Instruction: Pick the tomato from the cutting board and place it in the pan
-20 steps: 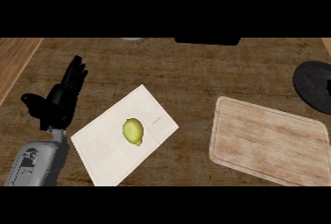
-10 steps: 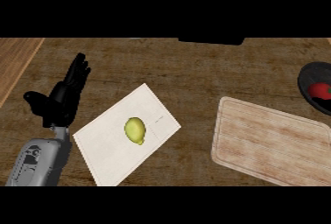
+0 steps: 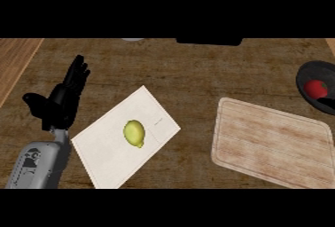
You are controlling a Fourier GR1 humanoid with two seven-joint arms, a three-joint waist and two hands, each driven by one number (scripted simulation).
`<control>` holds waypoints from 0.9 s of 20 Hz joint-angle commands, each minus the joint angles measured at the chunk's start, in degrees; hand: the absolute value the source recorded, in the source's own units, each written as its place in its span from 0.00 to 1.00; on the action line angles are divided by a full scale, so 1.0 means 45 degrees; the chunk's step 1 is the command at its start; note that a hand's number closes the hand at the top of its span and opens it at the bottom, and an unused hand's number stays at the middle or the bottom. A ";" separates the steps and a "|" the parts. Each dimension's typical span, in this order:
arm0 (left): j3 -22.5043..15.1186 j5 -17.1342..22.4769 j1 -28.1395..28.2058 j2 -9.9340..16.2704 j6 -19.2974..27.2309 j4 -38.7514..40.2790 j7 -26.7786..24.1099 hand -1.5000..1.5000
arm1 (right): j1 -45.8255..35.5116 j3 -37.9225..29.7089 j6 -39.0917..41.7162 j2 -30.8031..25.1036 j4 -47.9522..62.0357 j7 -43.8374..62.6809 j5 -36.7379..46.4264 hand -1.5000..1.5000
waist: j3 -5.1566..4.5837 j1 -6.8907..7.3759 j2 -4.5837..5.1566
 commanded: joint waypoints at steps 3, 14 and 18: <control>0.0278 -0.0099 0.0150 0.0139 0.0221 0.0082 0.0023 0.50 | 0.0886 -0.1660 0.2127 -0.0686 0.0302 -0.1922 -0.1751 0.00 | -0.0038 -0.0528 -0.0183; 0.0740 0.0409 0.1128 0.0593 -0.0403 -0.0586 0.0192 0.50 | 0.3614 -0.2073 0.7928 -0.2423 0.0299 -0.4161 -0.2705 0.00 | -0.0105 -0.0807 -0.0416; 0.0818 0.0196 0.0457 0.0366 -0.0084 0.0229 0.0255 0.50 | 0.4369 -0.1990 0.8610 -0.2866 -0.0158 -0.4068 -0.3006 0.00 | -0.0133 -0.1013 -0.0444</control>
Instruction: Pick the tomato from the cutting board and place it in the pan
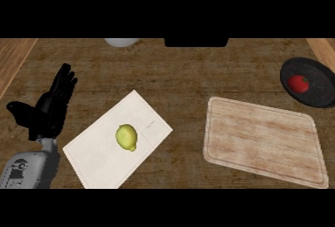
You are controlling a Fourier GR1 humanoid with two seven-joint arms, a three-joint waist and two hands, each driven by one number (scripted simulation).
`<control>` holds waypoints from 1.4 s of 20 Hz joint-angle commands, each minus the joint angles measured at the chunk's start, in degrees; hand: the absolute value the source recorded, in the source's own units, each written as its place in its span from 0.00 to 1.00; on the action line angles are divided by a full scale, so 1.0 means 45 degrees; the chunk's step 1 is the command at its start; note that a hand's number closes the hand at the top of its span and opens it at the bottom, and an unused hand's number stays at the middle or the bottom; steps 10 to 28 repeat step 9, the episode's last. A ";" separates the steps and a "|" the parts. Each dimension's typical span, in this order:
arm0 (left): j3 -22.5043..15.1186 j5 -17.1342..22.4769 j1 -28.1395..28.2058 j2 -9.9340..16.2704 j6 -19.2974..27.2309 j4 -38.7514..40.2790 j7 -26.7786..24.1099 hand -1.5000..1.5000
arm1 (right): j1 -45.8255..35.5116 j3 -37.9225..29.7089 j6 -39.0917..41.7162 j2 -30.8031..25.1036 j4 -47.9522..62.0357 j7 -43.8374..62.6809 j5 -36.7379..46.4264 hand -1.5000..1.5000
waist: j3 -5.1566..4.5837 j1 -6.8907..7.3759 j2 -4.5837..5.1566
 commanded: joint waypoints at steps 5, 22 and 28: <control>-0.0029 -0.0267 -0.0342 -0.0091 0.0139 0.0177 0.0210 0.50 | 0.1774 0.0183 0.2395 -0.0152 -0.0610 -0.1627 -0.0557 0.00 | -0.0013 -0.0138 -0.0040; -0.0060 -0.0268 0.0300 -0.0245 -0.0097 0.0082 -0.0416 0.50 | 0.1770 0.0608 0.1401 -0.0039 -0.1261 -0.1175 -0.0604 0.00 | -0.0027 -0.0040 -0.0047; -0.0060 -0.0268 0.0300 -0.0245 -0.0097 0.0082 -0.0416 0.50 | 0.1770 0.0608 0.1401 -0.0039 -0.1261 -0.1175 -0.0604 0.00 | -0.0027 -0.0040 -0.0047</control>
